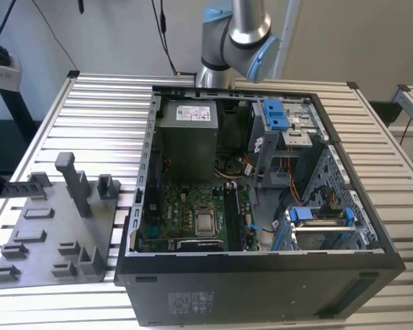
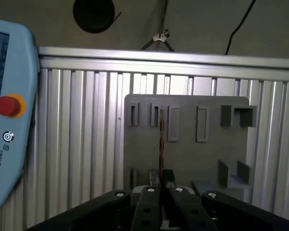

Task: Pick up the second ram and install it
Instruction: 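Pick up the second ram and move it above second insertion slot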

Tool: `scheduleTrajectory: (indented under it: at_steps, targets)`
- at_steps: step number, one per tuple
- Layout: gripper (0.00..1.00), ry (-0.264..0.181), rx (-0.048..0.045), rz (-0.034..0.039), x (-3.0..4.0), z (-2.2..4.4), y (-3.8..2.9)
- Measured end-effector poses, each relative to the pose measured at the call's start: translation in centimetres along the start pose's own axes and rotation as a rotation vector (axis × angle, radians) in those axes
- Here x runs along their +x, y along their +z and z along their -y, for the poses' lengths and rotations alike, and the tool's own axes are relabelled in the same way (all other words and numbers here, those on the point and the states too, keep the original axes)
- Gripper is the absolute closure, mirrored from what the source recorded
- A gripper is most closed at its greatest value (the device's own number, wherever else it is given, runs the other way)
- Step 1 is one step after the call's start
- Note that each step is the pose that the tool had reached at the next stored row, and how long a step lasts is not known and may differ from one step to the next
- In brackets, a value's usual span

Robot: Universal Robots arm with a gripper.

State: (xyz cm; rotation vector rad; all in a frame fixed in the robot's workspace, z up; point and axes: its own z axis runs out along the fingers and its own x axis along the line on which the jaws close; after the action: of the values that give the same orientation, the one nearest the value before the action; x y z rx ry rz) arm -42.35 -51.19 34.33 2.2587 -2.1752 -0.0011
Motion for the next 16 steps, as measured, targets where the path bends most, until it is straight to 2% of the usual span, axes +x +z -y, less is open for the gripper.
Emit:
scheduleTrajectory:
  at_steps: [16]
  targets:
    - [0.86,0.000,0.0001,0.0001,0.01,-0.01,-3.14]
